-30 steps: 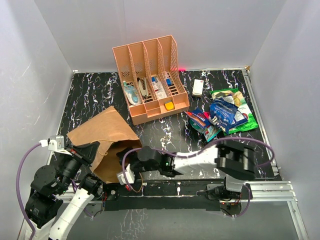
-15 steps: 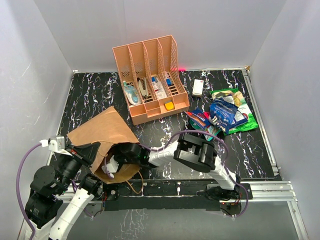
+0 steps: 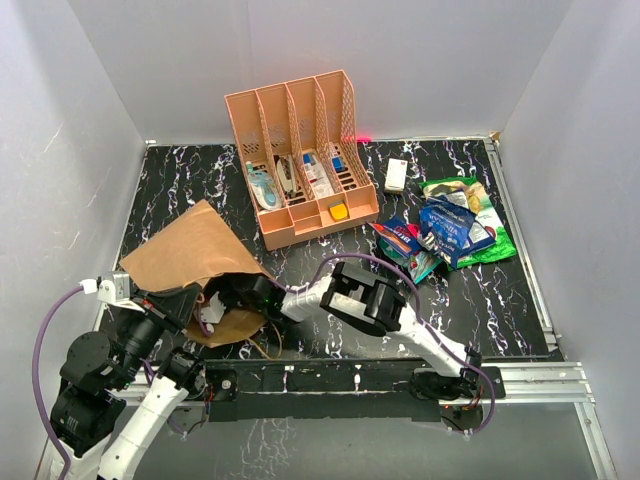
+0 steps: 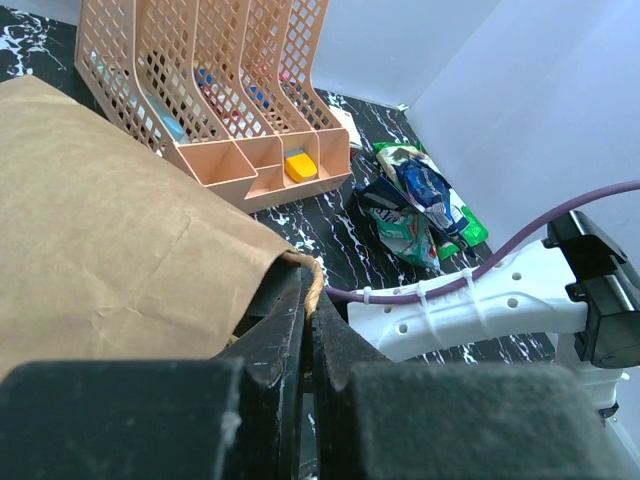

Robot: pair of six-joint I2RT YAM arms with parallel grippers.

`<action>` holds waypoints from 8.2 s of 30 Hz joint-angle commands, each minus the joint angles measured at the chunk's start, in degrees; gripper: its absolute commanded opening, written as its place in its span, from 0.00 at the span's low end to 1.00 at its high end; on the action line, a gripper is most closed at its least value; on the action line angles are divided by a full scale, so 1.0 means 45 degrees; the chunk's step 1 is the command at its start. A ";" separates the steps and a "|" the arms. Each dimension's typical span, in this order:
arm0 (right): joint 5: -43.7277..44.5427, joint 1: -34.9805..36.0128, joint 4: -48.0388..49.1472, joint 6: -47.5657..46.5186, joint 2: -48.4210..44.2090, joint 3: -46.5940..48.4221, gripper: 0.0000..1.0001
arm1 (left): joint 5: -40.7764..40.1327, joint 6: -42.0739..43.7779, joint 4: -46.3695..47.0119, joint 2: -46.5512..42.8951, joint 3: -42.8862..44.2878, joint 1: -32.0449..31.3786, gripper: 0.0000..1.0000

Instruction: Take the snacks out of the paper bag

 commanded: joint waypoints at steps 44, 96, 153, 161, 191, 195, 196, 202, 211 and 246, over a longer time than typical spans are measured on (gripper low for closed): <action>0.1689 0.2465 -0.4077 1.1115 -1.8106 -0.8036 0.08 | -0.4269 -0.0814 -0.1433 0.1653 0.1447 -0.0016 0.00; 0.6672 -0.7011 -0.8272 1.6536 -1.3948 -0.9223 0.25 | 0.5067 0.0286 0.1604 0.2414 -0.0110 -0.0021 0.00; -0.0461 0.2958 -0.0746 0.6174 -0.5716 -0.5030 0.66 | 0.5391 0.0102 -0.1274 0.1819 0.1812 -0.0006 0.00; 0.0308 0.3150 0.0360 0.5828 -0.6803 -0.6597 0.67 | 0.5206 0.0115 -0.0210 0.2028 0.1477 -0.0021 0.00; -0.1777 0.2427 0.1504 0.1778 -0.5223 -0.5778 0.67 | 0.6572 0.0714 0.0296 0.2513 0.1888 -0.0017 0.00; -0.2150 0.2439 0.1269 0.1784 -0.4328 -0.4549 0.70 | 0.6958 0.0742 0.0462 0.2763 0.1982 -0.0021 0.00; -0.2218 0.2442 0.1335 0.1817 -0.4106 -0.4286 0.70 | 0.7047 0.0722 0.0585 0.2768 0.1953 -0.0021 0.00; -0.2540 0.2387 0.1457 0.1847 -0.2621 -0.2368 0.72 | 0.7731 0.0478 0.1355 0.3031 0.1744 -0.0018 0.00; -0.2479 0.1990 0.1454 0.2159 -0.0590 0.0191 0.73 | 0.8646 0.0125 0.2166 0.3323 0.1668 -0.0016 0.00; -0.1374 0.1391 0.3017 0.3944 -0.5951 -0.6832 0.08 | 0.4069 0.0944 0.0833 0.3059 0.1862 -0.0021 0.00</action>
